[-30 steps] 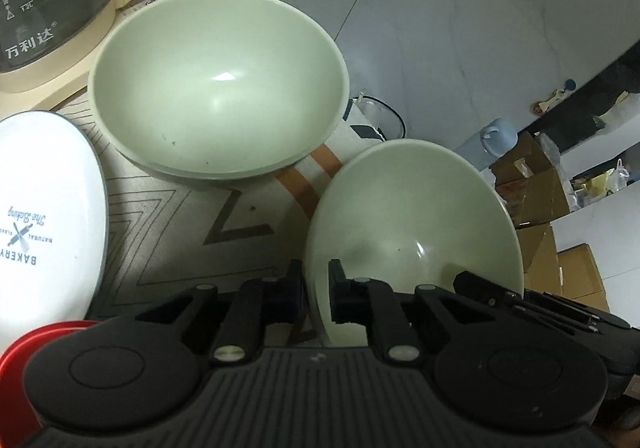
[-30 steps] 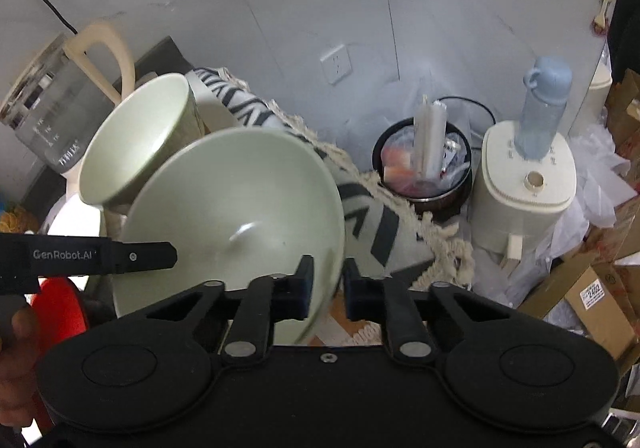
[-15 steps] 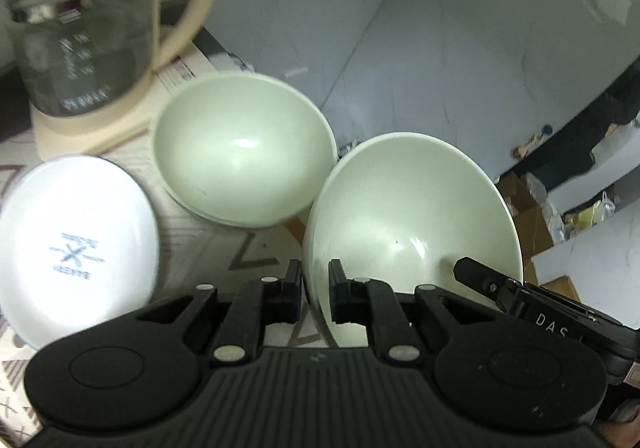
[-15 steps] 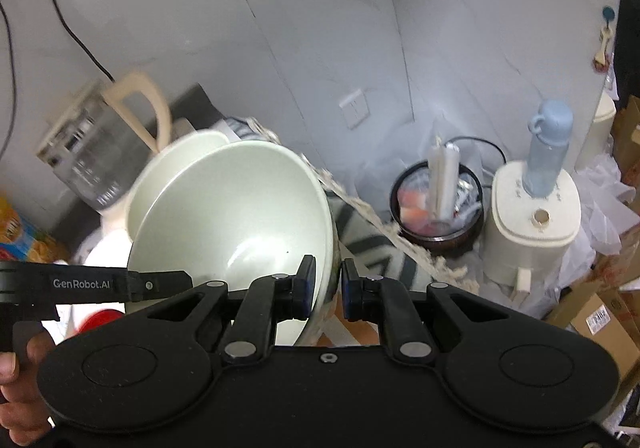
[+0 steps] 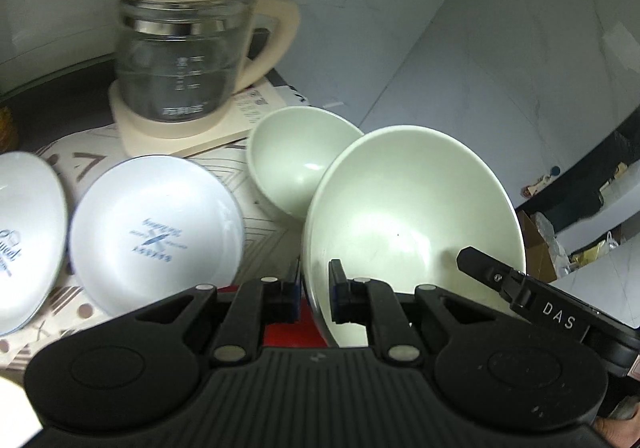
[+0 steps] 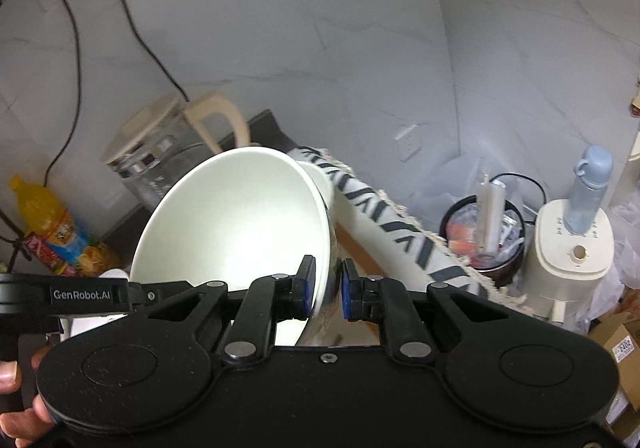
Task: Organize plates and bowls
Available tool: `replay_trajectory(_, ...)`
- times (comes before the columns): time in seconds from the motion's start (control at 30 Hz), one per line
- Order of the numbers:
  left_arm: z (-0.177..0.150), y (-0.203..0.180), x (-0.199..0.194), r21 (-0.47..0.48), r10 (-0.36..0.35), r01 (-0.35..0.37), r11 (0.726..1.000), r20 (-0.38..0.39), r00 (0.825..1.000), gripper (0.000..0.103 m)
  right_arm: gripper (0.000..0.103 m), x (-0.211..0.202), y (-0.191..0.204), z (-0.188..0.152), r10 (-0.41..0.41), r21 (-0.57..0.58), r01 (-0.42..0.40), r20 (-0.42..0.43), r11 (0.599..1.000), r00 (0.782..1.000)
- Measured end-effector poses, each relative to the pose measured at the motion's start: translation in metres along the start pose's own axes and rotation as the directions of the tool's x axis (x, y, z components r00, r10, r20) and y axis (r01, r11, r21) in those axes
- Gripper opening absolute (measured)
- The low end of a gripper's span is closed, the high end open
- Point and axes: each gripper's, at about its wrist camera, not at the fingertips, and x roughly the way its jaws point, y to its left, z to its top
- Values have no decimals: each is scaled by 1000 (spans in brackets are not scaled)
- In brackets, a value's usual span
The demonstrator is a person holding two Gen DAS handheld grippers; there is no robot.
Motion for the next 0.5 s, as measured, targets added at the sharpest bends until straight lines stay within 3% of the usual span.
replay_trajectory(0.5, -27, 44, -33, -58, 31, -30, 998, 15, 999, 12, 14, -4, 50, -17, 41, -51, -41, -2, 998, 999)
